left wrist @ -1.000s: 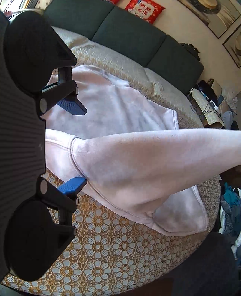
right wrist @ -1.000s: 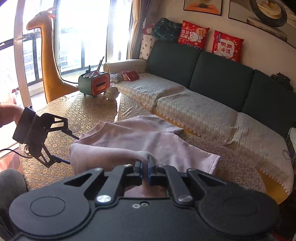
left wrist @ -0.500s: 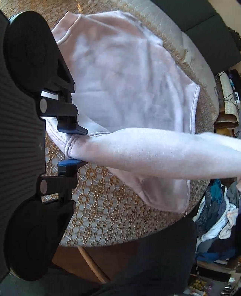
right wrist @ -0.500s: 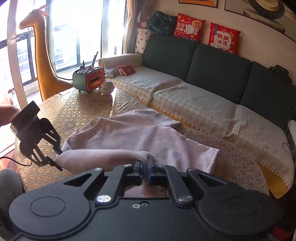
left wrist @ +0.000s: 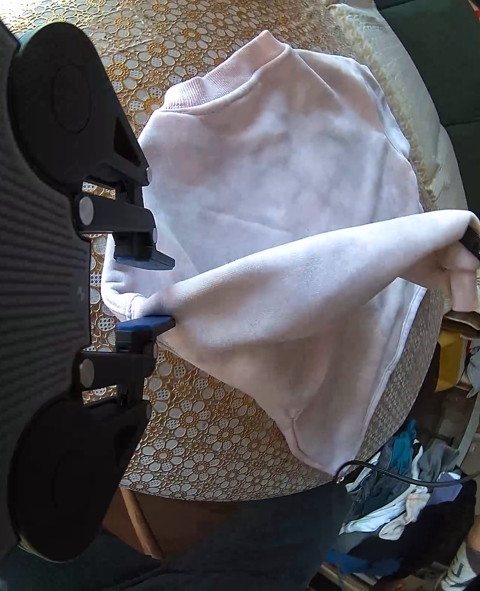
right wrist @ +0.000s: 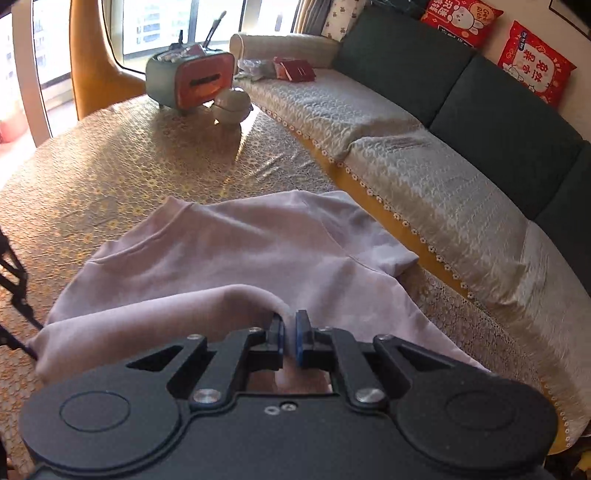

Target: Fold clothes

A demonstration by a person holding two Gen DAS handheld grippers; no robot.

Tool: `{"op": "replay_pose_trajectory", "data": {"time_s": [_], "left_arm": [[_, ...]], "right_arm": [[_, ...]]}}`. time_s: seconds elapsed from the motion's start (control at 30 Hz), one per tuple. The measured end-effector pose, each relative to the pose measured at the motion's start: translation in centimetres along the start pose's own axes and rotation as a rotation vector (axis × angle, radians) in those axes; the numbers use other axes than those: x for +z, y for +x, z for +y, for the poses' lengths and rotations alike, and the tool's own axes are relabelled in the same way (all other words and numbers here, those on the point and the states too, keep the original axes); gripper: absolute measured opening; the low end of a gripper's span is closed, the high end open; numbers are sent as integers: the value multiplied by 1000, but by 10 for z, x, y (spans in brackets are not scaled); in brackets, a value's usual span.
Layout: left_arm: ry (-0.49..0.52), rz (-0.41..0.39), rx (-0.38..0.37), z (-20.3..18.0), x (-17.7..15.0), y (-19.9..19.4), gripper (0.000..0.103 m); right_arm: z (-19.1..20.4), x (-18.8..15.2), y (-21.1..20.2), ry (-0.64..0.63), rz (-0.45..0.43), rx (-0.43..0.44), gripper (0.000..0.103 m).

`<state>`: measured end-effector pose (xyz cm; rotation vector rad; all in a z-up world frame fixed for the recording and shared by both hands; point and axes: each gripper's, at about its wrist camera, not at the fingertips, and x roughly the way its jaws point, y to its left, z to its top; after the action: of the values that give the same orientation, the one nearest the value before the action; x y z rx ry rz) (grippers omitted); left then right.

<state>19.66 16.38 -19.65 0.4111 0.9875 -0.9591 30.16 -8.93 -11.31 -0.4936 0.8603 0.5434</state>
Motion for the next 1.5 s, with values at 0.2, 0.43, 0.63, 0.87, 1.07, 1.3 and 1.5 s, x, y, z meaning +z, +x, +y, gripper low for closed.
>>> {"op": "replay_pose_trajectory", "data": {"time_s": [0.2,0.43,0.63,0.87,1.07,1.3,1.5], "left_arm": [[-23,23,40,4,4,8,25],[-56,50,84,7,1,19,40],[-78,45,123,4,-2,16,51],[-90,30,140,-2,-4,6,52],[-97,33,150,-2,-3,13,53],[-119,21,148,-4,-7,15,53],[-144,33,154,1,-6,18,63]], "right_arm": [[-4,6,69,21,62,-88,103],[-36,-4,79,181,46,-108,103],[-88,-12,44,352,-18,-53,103],[-61,-41,52,145,22,-138,103],[-71,-39,89,277,54,-107,103],[-73,-21,136,339,81,-155,103],[-77,-29,141,413,80,-156,103]]}}
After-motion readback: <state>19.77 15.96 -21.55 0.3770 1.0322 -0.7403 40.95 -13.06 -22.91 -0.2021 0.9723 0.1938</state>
